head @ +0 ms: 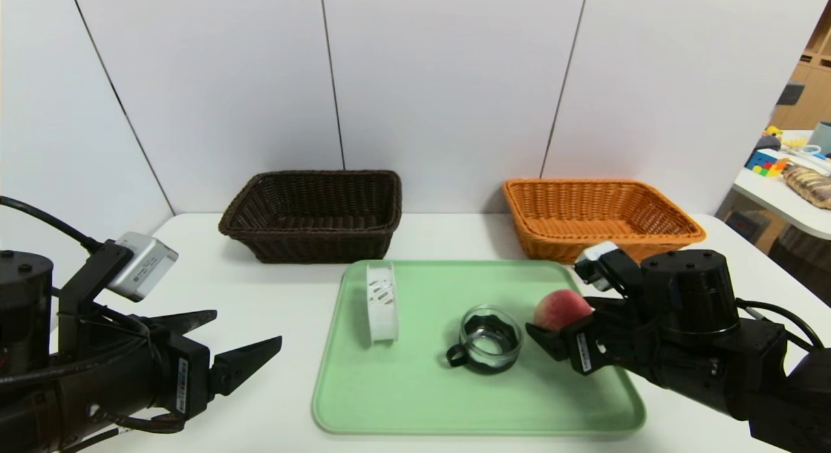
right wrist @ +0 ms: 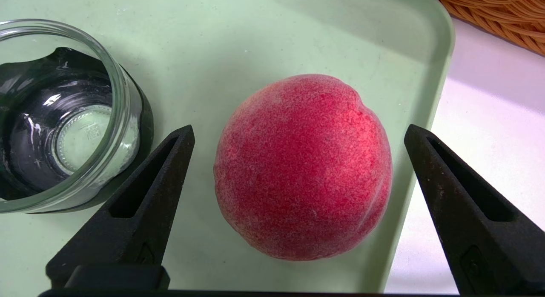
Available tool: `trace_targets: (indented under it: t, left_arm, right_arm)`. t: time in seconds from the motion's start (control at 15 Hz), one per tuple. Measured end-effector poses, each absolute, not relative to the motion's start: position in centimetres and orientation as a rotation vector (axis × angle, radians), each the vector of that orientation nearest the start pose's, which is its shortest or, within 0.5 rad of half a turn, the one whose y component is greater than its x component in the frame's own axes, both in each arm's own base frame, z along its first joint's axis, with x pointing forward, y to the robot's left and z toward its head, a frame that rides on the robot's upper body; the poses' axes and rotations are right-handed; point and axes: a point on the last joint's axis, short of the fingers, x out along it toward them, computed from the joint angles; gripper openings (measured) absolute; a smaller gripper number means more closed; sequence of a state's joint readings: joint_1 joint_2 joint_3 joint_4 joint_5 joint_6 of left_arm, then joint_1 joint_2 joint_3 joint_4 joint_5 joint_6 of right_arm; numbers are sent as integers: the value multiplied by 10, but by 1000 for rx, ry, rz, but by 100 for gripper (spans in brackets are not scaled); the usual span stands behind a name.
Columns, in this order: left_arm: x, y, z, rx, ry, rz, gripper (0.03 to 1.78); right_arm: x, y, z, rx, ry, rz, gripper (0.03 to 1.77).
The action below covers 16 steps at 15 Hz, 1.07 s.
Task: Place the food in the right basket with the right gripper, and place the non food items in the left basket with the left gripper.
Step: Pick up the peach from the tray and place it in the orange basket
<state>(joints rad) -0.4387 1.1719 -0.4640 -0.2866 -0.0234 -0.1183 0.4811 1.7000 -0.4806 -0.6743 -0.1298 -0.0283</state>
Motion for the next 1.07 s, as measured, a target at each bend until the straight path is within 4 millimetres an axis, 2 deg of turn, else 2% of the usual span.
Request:
trace_targets:
  t: [1.07]
  left_arm:
    - [138,-66,178,-28,431,-431,169]
  right_arm:
    - [228,115,109,-236,481,306,170]
